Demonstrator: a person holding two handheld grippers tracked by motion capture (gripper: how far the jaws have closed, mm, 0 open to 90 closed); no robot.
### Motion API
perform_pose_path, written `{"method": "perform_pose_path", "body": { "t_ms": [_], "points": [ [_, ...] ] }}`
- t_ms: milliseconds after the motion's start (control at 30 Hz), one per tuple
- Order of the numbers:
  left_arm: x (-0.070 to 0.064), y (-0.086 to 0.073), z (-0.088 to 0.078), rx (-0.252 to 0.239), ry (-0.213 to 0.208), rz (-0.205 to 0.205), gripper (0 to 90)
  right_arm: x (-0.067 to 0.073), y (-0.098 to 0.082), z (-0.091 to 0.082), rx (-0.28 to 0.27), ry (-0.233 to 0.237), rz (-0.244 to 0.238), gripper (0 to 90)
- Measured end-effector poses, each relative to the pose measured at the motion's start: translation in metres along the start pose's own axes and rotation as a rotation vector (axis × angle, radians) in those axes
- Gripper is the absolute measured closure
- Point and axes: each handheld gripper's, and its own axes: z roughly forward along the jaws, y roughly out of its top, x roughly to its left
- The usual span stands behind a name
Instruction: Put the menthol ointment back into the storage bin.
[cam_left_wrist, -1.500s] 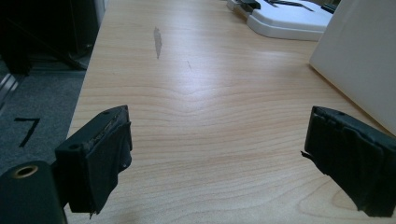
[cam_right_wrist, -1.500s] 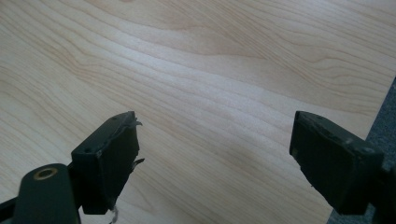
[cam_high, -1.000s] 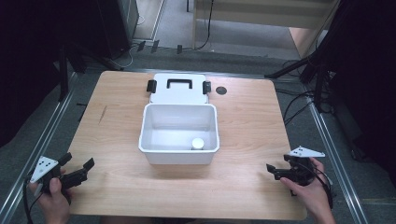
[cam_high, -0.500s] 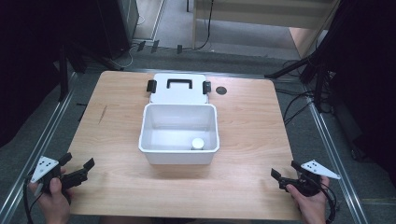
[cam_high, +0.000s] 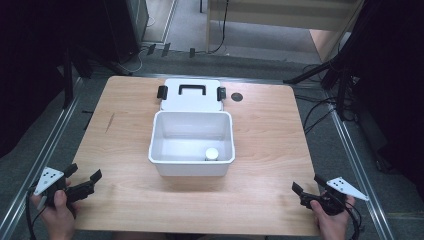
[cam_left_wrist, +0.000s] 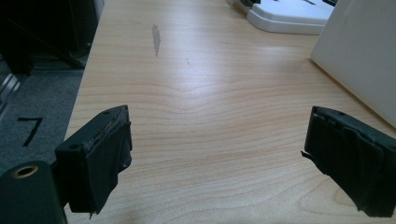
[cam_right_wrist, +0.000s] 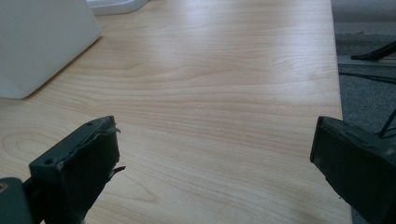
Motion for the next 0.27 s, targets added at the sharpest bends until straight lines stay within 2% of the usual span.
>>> {"method": "perform_pose_path", "body": {
  "t_ms": [167,267],
  "points": [
    [-0.0007,0.0000,0.0001,0.000,0.006,0.004,8.2,0.0050,0.0004,0.0025,0.035,-0.005,-0.048,1.6],
    [-0.0014,-0.0001,0.0005,0.001,0.008,0.007,8.2,0.0049,0.0005,0.0027,0.036,-0.004,-0.050,1.6]
  ]
}}
